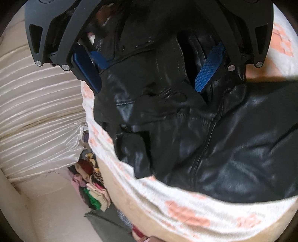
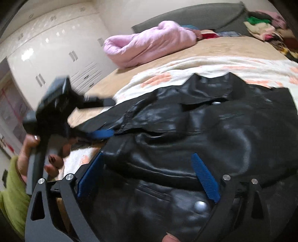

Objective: Fold large clothes

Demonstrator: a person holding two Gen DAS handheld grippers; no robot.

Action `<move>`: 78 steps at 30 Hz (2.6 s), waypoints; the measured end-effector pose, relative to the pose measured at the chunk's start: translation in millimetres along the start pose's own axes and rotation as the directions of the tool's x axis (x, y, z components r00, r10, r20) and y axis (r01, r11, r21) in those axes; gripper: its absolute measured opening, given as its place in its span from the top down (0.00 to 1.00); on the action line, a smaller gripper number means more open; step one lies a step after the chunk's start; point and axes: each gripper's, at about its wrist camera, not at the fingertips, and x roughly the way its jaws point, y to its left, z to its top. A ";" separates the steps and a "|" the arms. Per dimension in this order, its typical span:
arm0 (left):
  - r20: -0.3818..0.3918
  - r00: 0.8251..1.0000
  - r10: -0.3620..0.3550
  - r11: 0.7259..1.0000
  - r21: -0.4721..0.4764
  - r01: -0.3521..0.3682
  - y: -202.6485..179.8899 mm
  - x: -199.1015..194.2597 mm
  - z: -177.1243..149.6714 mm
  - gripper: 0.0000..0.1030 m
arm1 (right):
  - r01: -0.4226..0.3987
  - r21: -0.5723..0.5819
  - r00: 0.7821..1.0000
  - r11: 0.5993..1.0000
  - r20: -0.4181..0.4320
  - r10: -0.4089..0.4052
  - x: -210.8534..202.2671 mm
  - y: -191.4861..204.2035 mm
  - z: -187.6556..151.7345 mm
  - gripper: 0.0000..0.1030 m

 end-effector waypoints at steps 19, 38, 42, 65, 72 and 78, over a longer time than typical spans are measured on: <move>0.152 0.976 -0.158 0.923 0.375 0.091 -107.9 -54.9 -14.9 1.00 | 0.268 0.304 0.930 0.914 0.167 -0.328 -92.6 -127.2 14.8 0.39; 0.148 0.982 0.122 0.935 0.314 -0.163 -7.0 -16.3 3.2 0.99 | 0.427 0.087 0.904 0.900 -0.018 -0.427 2.8 -161.3 82.2 0.45; 0.134 0.970 0.204 0.920 0.313 -0.237 7.2 -2.5 1.2 0.93 | 0.490 0.115 0.871 0.864 -0.102 -0.481 22.4 -189.0 73.3 0.45; 0.228 0.945 0.235 0.893 0.333 -0.303 -14.3 -53.1 -16.1 0.50 | 0.376 0.121 0.921 0.919 0.059 -0.385 -38.1 -145.9 57.5 0.24; 0.265 0.928 0.260 0.840 0.412 -0.353 -49.0 -58.9 -32.9 0.29 | 0.385 0.057 0.917 0.921 0.088 -0.389 -46.7 -108.0 37.9 0.17; 0.212 0.946 0.247 0.834 0.450 -0.319 -63.2 -34.7 -49.9 0.27 | 0.407 0.004 0.911 0.913 0.068 -0.406 -39.6 -90.7 21.1 0.14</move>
